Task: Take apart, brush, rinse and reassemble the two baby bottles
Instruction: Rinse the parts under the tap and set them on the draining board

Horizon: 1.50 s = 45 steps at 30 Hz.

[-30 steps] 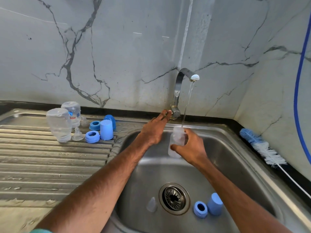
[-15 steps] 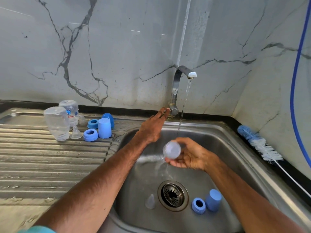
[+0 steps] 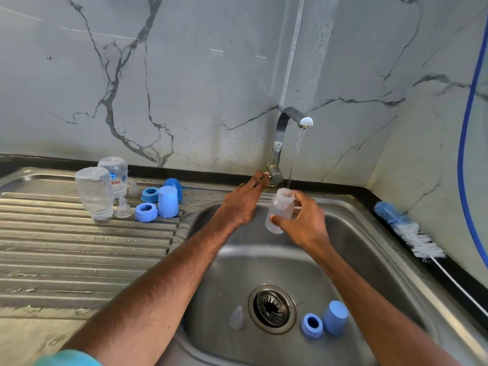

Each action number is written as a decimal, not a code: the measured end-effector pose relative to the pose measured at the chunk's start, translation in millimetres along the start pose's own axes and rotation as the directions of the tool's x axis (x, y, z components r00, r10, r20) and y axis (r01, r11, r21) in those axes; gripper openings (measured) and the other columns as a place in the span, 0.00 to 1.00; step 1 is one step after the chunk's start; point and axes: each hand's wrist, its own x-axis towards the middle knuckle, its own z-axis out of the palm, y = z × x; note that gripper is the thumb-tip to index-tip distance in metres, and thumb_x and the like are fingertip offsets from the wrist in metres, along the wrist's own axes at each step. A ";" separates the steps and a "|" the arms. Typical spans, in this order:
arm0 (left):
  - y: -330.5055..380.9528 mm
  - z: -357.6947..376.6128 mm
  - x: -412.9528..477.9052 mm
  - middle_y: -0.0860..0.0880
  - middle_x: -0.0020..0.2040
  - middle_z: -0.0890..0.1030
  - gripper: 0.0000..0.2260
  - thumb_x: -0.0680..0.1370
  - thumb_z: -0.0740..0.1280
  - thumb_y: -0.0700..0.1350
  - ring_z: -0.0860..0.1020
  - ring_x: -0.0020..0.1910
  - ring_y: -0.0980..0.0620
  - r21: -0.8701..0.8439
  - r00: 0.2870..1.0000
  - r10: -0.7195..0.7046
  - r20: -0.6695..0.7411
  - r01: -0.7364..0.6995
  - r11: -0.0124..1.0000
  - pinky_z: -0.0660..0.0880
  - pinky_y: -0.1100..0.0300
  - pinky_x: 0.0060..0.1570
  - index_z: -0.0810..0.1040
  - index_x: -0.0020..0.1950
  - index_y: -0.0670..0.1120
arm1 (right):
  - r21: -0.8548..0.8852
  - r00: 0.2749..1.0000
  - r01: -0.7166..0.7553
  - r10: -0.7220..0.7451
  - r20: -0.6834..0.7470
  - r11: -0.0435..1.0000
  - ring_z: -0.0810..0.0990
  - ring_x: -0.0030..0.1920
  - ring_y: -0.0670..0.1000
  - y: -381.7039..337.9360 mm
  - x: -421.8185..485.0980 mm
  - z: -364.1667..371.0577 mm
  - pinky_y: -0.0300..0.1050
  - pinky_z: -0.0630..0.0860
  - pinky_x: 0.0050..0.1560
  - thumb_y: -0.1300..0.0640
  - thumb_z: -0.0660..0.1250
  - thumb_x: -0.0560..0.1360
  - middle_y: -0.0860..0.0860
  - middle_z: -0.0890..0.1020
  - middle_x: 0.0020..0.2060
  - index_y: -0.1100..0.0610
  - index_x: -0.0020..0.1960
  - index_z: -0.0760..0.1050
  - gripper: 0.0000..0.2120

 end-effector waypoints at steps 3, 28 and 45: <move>1.8 1.0 0.6 0.51 0.84 0.39 0.50 0.76 0.67 0.29 0.60 0.79 0.34 -0.004 1.000 -0.004 0.008 0.004 1.000 0.67 0.35 0.73 0.38 0.83 0.57 | -0.062 0.996 -0.037 0.041 0.075 0.997 0.84 0.53 0.51 2.8 -5.0 3.1 0.48 0.84 0.53 0.58 0.84 0.66 0.49 0.83 0.56 0.56 0.66 0.77 0.31; -5.3 9.9 4.9 0.50 0.84 0.39 0.54 0.73 0.72 0.30 0.62 0.78 0.34 0.027 0.999 0.025 -0.026 -0.024 0.999 0.67 0.37 0.73 0.37 0.83 0.55 | 0.255 0.974 -0.212 0.182 0.137 0.943 0.85 0.50 0.52 -7.1 -3.4 -4.3 0.45 0.85 0.43 0.57 0.80 0.71 0.53 0.82 0.58 0.52 0.69 0.73 0.30; -2.5 11.0 6.9 0.53 0.83 0.37 0.54 0.73 0.71 0.29 0.59 0.80 0.35 0.031 1.000 -0.001 -0.023 0.002 1.000 0.66 0.36 0.74 0.37 0.83 0.56 | 0.156 0.982 -0.183 0.174 0.071 0.971 0.84 0.53 0.52 1.8 -6.6 1.1 0.43 0.84 0.42 0.59 0.80 0.71 0.51 0.82 0.57 0.53 0.69 0.72 0.30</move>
